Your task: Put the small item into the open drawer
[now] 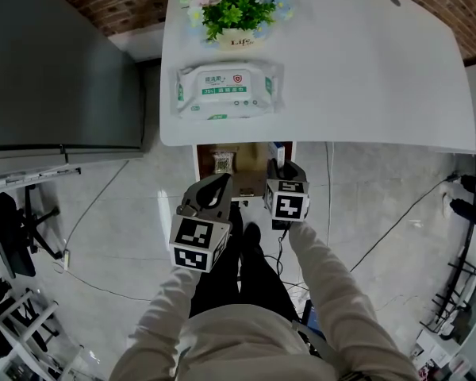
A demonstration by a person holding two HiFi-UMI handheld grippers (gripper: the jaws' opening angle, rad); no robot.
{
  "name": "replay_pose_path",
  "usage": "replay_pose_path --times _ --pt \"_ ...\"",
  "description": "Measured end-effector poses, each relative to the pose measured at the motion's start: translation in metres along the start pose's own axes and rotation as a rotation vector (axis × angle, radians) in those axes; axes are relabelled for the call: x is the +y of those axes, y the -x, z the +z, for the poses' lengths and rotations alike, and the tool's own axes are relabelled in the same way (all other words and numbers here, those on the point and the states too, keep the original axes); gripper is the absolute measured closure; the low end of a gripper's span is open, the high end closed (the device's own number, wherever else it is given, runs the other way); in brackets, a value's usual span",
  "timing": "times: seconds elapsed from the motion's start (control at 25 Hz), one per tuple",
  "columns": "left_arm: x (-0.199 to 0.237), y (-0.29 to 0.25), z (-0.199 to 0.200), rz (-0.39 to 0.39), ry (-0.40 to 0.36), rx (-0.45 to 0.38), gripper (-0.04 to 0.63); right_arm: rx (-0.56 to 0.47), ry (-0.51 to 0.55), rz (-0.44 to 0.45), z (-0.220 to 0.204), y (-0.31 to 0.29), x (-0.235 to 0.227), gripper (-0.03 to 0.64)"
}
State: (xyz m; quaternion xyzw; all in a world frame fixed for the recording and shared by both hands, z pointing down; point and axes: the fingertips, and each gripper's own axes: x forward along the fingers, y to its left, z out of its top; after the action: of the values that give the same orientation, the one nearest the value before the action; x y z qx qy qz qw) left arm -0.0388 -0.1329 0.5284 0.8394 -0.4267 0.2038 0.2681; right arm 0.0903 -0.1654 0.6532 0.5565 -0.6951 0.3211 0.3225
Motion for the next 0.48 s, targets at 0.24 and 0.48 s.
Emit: replay_pose_path --times 0.24,0.48 --pt "0.008 -0.001 -0.002 0.02 0.011 -0.002 0.578 0.018 -0.002 0.004 -0.002 -0.018 0.005 0.523" --pt "0.015 0.0 -0.009 0.032 0.025 0.005 0.578 0.062 0.003 -0.045 -0.014 -0.031 -0.004 0.523"
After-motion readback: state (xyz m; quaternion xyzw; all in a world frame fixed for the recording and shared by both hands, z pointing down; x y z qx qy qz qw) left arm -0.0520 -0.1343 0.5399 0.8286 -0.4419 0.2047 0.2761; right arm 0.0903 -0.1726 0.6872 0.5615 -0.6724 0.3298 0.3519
